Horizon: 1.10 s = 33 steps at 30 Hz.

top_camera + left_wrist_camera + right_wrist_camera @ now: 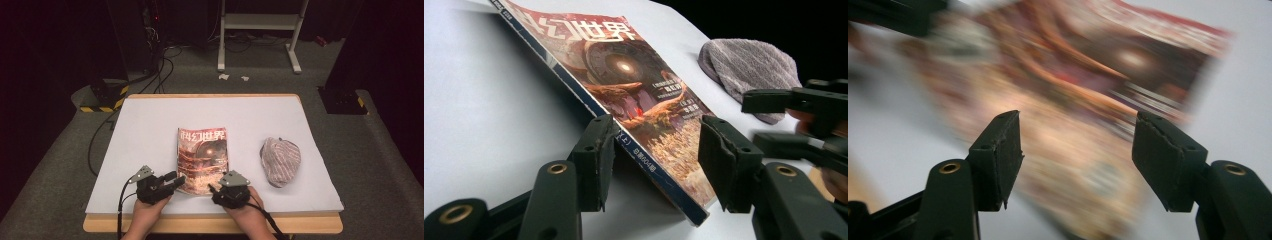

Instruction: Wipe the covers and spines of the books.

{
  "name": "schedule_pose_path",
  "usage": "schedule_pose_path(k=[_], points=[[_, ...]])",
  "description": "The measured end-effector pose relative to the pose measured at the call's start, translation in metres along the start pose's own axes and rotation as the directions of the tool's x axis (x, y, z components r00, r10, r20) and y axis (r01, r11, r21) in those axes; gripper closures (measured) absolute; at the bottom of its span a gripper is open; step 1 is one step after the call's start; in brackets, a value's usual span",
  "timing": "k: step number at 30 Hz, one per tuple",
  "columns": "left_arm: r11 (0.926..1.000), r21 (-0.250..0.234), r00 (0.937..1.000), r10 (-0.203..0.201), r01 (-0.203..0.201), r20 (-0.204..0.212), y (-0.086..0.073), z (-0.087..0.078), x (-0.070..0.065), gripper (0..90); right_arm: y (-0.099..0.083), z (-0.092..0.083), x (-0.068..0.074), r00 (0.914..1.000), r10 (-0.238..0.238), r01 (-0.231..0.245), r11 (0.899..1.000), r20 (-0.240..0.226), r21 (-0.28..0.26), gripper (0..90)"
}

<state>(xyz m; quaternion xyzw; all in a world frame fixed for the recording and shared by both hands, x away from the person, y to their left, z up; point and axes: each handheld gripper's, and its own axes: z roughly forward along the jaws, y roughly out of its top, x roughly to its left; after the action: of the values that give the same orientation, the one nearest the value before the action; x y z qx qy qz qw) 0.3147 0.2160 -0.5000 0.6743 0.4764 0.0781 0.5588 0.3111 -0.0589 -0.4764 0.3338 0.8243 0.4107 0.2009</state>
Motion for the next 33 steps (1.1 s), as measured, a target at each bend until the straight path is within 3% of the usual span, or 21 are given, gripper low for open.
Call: schedule_pose_path(k=[1,3,6,9,11,12,14,17,19,21,23,24,26,28,29,30,33], points=[[1.0000,0.001,1.0000,0.004,-0.004,0.001,0.000,0.001,-0.001,48.6,0.002,0.002,0.010,0.9987,-0.007,0.007,1.000,-0.051,-0.018,35.3],[0.9999,0.004,0.9999,0.012,-0.012,-0.001,0.000,0.002,-0.003,48.6,0.004,0.011,0.029,0.9938,-0.049,0.046,0.999,-0.100,-0.027,35.0],[0.9999,0.009,1.0000,0.009,-0.010,0.001,0.000,0.003,-0.004,48.4,0.004,0.032,0.046,0.9892,-0.112,0.115,0.993,-0.094,0.028,35.7],[0.9998,0.017,0.9999,0.009,-0.009,0.007,0.000,0.004,-0.004,48.4,0.003,0.050,0.049,0.9909,-0.110,0.117,0.989,-0.078,0.088,41.5],[0.9998,0.017,0.9999,0.013,-0.013,-0.001,0.000,0.004,-0.005,48.1,0.003,0.052,0.048,0.9916,-0.113,0.118,0.989,-0.064,0.086,46.3],[0.9998,0.016,0.9999,0.010,-0.010,-0.005,0.000,0.004,-0.004,47.8,0.005,0.051,0.044,0.9909,-0.102,0.109,0.991,-0.088,0.081,55.2],[0.9998,0.013,0.9996,-0.012,0.013,-0.027,-0.001,0.004,-0.004,46.2,0.006,0.048,0.042,0.9910,-0.081,0.088,0.994,-0.106,0.066,62.7],[0.9992,0.024,0.9990,-0.030,0.031,-0.032,-0.002,0.005,-0.006,37.8,0.006,0.046,0.042,0.9926,-0.062,0.068,0.996,-0.104,0.051,67.7],[0.9984,0.039,0.9991,-0.041,0.042,-0.011,-0.003,0.010,-0.007,37.2,0.005,0.046,0.042,0.9937,-0.042,0.045,0.998,-0.104,0.035,69.2],[0.9978,0.056,0.9994,-0.035,0.034,0.001,-0.004,0.016,-0.009,41.6,0.004,0.047,0.042,0.9936,-0.022,0.025,0.999,-0.111,0.025,68.2],[0.9977,0.062,0.9996,-0.026,0.027,-0.014,-0.005,0.019,-0.010,46.5,0.004,0.048,0.042,0.9925,-0.028,0.032,0.999,-0.119,0.031,65.5],[0.9975,0.063,0.9989,-0.029,0.031,-0.037,-0.005,0.020,-0.008,51.0,0.004,0.046,0.041,0.9876,-0.022,0.030,0.998,-0.156,0.051,53.4],[0.9971,0.059,0.9985,-0.046,0.048,-0.030,-0.003,0.019,-0.006,52.2,0.001,0.039,0.035,0.9840,-0.011,0.025,0.997,-0.178,0.078,46.2],[0.9973,0.058,0.9986,-0.042,0.044,-0.033,-0.003,0.018,-0.006,54.1,-0.006,0.028,0.028,0.9854,-0.006,0.019,0.997,-0.170,0.075,44.8],[0.9977,0.062,0.9982,-0.026,0.029,-0.054,-0.002,0.018,-0.006,54.1,-0.006,0.028,0.028,0.9854,-0.006,0.019,0.997,-0.170,0.075,44.8],[0.9974,0.066,0.9979,-0.023,0.027,-0.061,-0.002,0.018,-0.005,56.5,-0.013,0.016,0.016,0.9883,0.019,-0.009,0.998,-0.152,0.065,44.8],[0.9977,0.063,0.9966,-0.021,0.026,-0.079,0.000,0.016,-0.004,59.4,-0.019,0.002,-0.012,0.9924,0.092,-0.090,0.995,-0.082,0.035,47.0]])
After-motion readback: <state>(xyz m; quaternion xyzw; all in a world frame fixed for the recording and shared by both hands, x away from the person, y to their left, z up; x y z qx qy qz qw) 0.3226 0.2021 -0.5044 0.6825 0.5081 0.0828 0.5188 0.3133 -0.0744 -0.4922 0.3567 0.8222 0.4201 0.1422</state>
